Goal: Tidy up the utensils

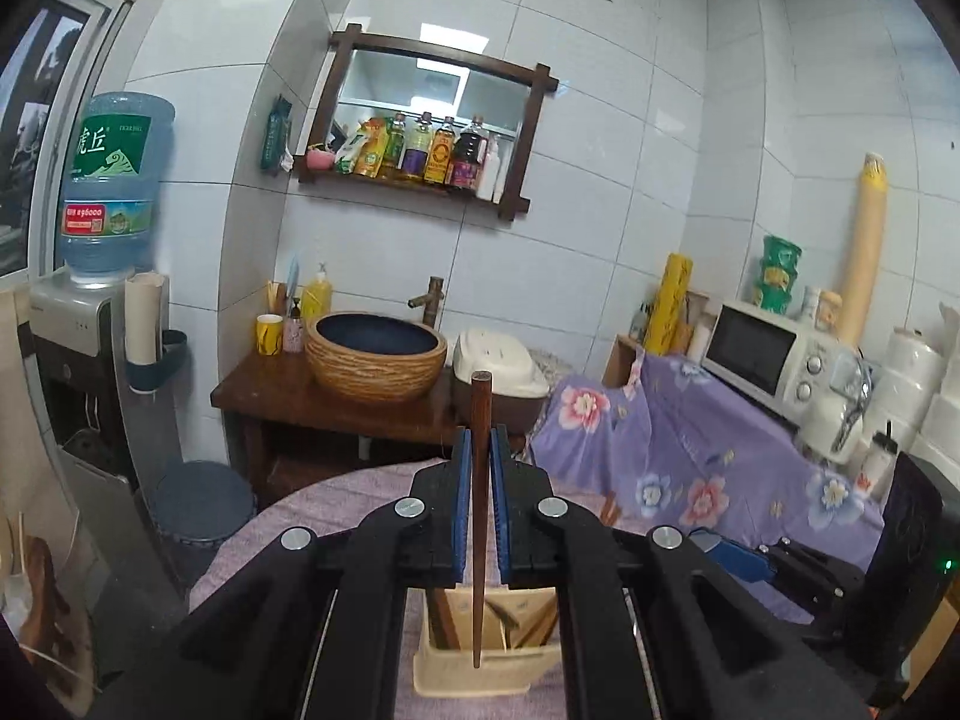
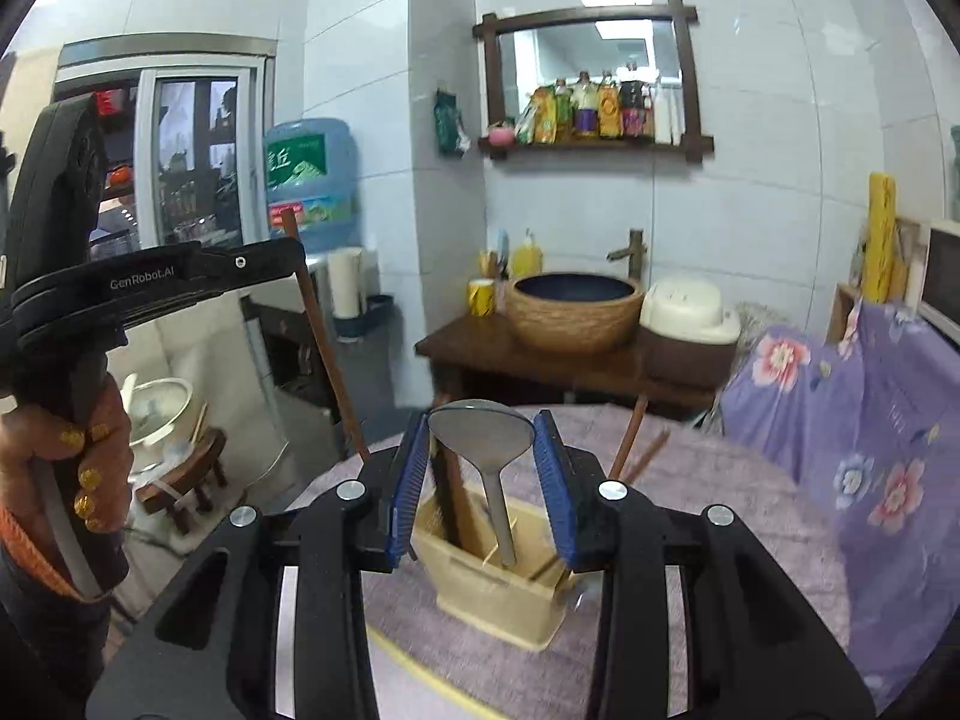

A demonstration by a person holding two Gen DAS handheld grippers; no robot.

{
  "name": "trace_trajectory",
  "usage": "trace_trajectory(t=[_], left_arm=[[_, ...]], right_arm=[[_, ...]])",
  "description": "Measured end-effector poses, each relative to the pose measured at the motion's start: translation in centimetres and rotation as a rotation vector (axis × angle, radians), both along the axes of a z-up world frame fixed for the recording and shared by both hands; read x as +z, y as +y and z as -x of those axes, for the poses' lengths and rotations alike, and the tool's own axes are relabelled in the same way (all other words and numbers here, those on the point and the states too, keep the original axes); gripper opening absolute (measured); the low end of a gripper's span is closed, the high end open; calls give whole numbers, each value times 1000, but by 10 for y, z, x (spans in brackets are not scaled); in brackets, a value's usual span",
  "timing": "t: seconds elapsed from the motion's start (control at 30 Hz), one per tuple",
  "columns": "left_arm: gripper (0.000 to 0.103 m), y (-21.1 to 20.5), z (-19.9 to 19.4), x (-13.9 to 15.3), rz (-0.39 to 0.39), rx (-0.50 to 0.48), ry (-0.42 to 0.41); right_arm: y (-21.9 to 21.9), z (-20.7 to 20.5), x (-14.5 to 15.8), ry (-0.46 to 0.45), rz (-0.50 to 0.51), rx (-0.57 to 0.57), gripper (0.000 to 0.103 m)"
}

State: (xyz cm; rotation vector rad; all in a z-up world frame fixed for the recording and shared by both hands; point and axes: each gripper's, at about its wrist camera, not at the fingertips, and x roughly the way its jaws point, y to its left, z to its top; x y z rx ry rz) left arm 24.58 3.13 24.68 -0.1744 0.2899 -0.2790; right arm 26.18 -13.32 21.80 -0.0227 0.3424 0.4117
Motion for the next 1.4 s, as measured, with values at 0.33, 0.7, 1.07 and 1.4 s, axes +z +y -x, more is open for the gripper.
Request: trace_trajectory(t=[0.33,0.7,1.07,1.4], left_arm=[[8,-21,-36,-76,-51,30,101],[8,-26,-51,-141,-91,24,221],[13,-13,-28,-128,-70,42,179],[96,8,39,-151,-48,152,42]], right_arm=[[17,-48,-76,158,64,-48,37],[45,-56,-122,160,247,-75,37],[51,-38,-118,70,324,-90,51],[3,45,-110,-66,167,-185,84]])
